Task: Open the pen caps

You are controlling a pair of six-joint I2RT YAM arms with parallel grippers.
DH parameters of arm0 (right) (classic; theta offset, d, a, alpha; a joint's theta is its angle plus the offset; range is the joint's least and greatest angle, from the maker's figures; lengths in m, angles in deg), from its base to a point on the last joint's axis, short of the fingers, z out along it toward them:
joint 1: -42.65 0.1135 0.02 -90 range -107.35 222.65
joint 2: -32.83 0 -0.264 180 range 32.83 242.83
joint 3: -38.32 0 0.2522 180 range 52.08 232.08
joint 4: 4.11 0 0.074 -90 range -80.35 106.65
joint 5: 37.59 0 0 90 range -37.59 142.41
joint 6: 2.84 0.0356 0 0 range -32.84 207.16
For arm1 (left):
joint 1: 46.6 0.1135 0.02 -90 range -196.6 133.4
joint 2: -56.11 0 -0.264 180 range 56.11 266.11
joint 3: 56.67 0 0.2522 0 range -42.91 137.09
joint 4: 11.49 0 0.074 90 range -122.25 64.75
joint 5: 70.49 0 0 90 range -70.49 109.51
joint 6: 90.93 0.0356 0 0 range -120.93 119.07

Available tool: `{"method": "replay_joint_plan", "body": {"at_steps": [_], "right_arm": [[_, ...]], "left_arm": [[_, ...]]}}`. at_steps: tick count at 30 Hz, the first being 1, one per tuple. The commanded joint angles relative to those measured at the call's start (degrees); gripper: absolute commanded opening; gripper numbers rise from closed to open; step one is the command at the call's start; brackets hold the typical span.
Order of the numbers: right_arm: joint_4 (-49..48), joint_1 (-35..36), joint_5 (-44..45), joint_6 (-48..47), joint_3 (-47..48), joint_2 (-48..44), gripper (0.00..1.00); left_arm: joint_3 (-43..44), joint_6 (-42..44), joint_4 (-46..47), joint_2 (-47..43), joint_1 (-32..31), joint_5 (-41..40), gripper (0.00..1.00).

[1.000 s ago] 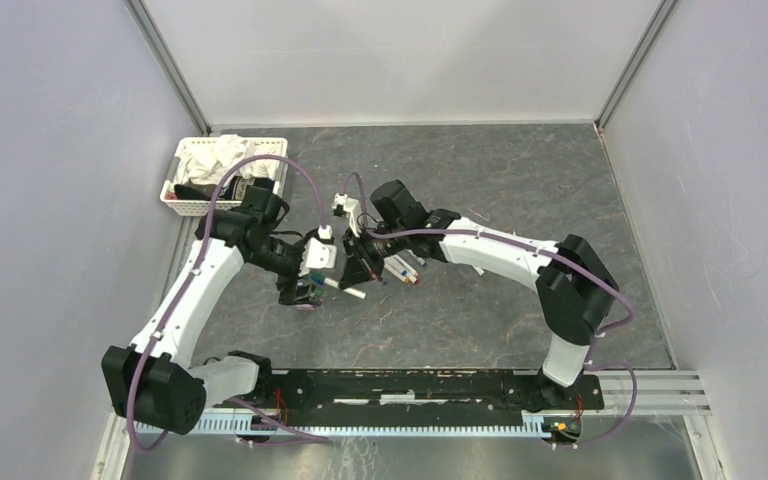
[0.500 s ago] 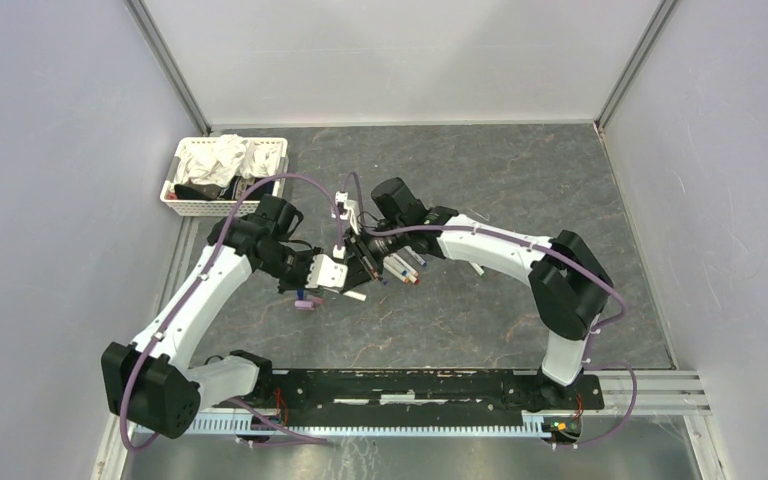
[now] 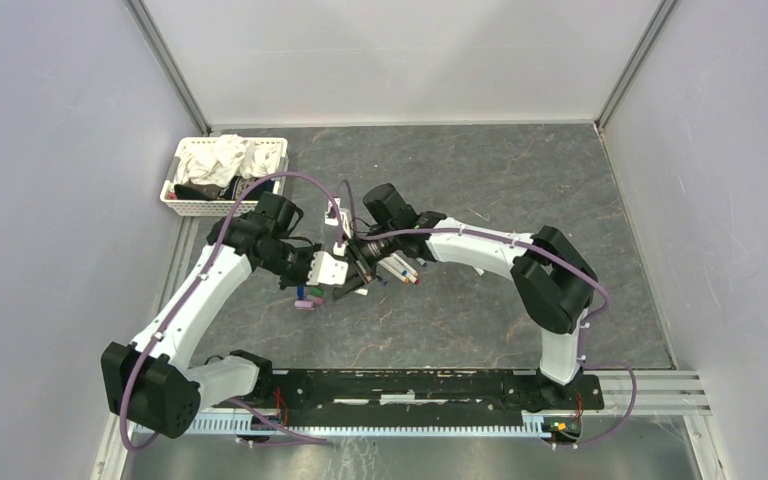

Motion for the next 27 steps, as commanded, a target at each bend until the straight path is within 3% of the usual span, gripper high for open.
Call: {"method": "replay_joint_plan", "body": {"at_steps": [1, 5, 8, 12, 15, 22, 27], "right_arm": [[-0.43, -2.09, -0.24, -1.36, -2.45, -2.99, 0.01], [9.22, -5.75, 2.90, -10.77, -8.23, -7.80, 0.00], [10.87, -6.58, 3.93, -13.79, -14.92, -11.64, 0.00], [12.60, -7.81, 6.71, -16.38, -19.63, -14.70, 0.00], [12.47, -13.13, 11.51, -15.36, -20.29, -17.00, 0.00], [10.58, -23.30, 44.95, -9.04, -21.17, -22.23, 0.00], [8.96, -23.73, 53.58, -9.85, -20.46, -18.75, 0.00]], "left_arm": [[1.95, 1.79, -0.10, 0.28, 0.34, -1.73, 0.02], [2.87, 9.59, -2.14, 3.19, 7.24, -6.83, 0.02], [7.56, 13.00, -4.91, 7.50, 12.67, -6.46, 0.02], [8.62, 12.41, -2.58, 9.06, 13.82, -4.82, 0.02], [5.23, 9.11, 2.56, 8.34, 13.73, -2.21, 0.02], [-2.83, -5.44, 16.82, 11.02, 12.43, -1.95, 0.03], [-6.01, -8.81, 22.28, 14.02, 10.55, -4.22, 0.11]]}}
